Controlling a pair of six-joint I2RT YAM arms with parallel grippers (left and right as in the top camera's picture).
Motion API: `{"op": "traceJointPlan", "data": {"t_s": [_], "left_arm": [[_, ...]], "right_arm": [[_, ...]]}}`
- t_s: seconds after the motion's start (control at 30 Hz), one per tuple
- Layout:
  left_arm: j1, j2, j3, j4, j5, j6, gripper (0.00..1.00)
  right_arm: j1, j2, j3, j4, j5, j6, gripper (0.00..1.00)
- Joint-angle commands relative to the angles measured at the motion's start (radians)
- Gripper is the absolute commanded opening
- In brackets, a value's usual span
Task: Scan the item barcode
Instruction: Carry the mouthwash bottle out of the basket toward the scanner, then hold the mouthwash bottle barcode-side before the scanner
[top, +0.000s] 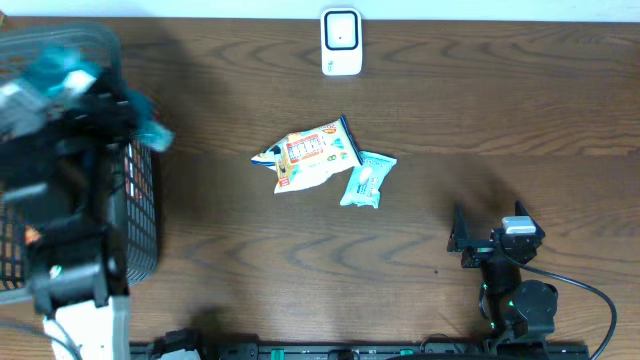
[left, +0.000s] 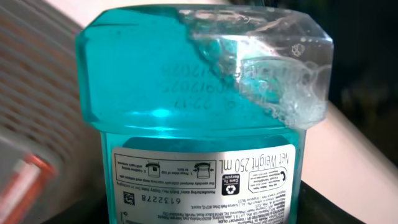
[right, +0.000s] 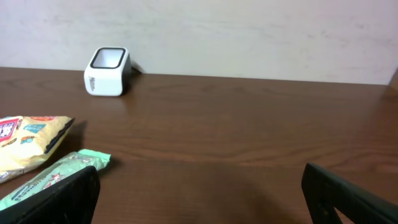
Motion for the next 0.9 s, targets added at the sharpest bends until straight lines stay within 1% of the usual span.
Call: {"op": "traceJointPlan", "data": {"t_s": [0.0, 0.2, 0.33, 0.47, 0.6, 0.87], "left_arm": [[-0.124, 0.054, 0.026, -0.007, 0.033, 0.101, 0.49], [-0.348, 0.196, 0.026, -0.045, 0.032, 0.274, 0.49], [-0.457, 0.304, 0.026, -0.1, 0.029, 0.332, 0.49], [-0.532, 0.416, 0.026, -0.154, 0.029, 0.365, 0.49], [-0.592, 0.56, 0.025, -0.166, 0.025, 0.383, 0.49], [-0.645, 0.82, 0.025, -0.164, 0.024, 0.402, 0.49]], "right_arm": [[0.004, 0.0, -0.001, -0.003, 0.008, 0.003, 0.99], [0.004, 0.0, -0.001, -0.003, 0.008, 0.003, 0.99], [0.004, 0.0, -0.001, -0.003, 0.008, 0.003, 0.99], [0.004, 0.0, -0.001, -0.003, 0.008, 0.003, 0.99], [0.004, 0.0, -0.001, -0.003, 0.008, 0.003, 0.99], [0.004, 0.0, -0.001, -0.003, 0.008, 0.003, 0.99]]}}
